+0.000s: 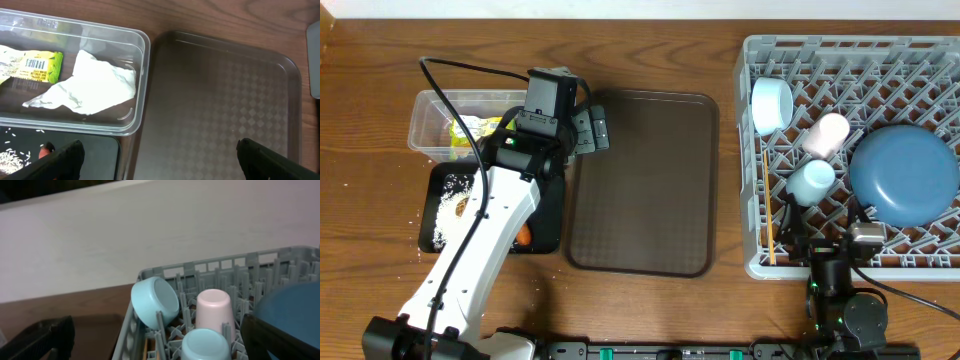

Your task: Sort waste into correct bins and load items into the dishwasher rack

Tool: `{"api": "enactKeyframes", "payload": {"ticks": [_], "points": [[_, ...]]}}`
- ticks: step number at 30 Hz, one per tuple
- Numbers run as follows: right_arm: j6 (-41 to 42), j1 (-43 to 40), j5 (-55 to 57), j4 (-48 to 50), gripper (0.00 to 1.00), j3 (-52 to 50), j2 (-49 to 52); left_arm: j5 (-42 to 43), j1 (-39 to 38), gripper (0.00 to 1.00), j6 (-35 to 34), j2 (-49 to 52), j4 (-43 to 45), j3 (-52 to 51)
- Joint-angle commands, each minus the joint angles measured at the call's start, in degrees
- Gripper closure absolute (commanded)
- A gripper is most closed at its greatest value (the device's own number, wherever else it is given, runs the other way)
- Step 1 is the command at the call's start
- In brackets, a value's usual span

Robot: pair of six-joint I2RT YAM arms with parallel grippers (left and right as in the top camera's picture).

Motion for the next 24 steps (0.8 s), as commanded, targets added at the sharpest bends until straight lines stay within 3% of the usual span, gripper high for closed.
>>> {"api": "enactKeyframes", "payload": {"ticks": [1,13,24], "points": [[-5.3,-3.0,-5.6,-1.1,0.01,-0.1,-0.6,0.0,-0.1,0.02,0.7,0.1,-0.2,0.5],[-6.8,-13.0,-11.3,-9.8,0.01,-0.1,-0.6,0.0,-0.1,0.02,0.7,0.1,-0.2,0.5],[-6.7,-13.6,-12.6,-9.6,0.01,-0.1,-0.6,0.0,-0.1,0.02,0.7,0.1,-0.2,0.5]]}}
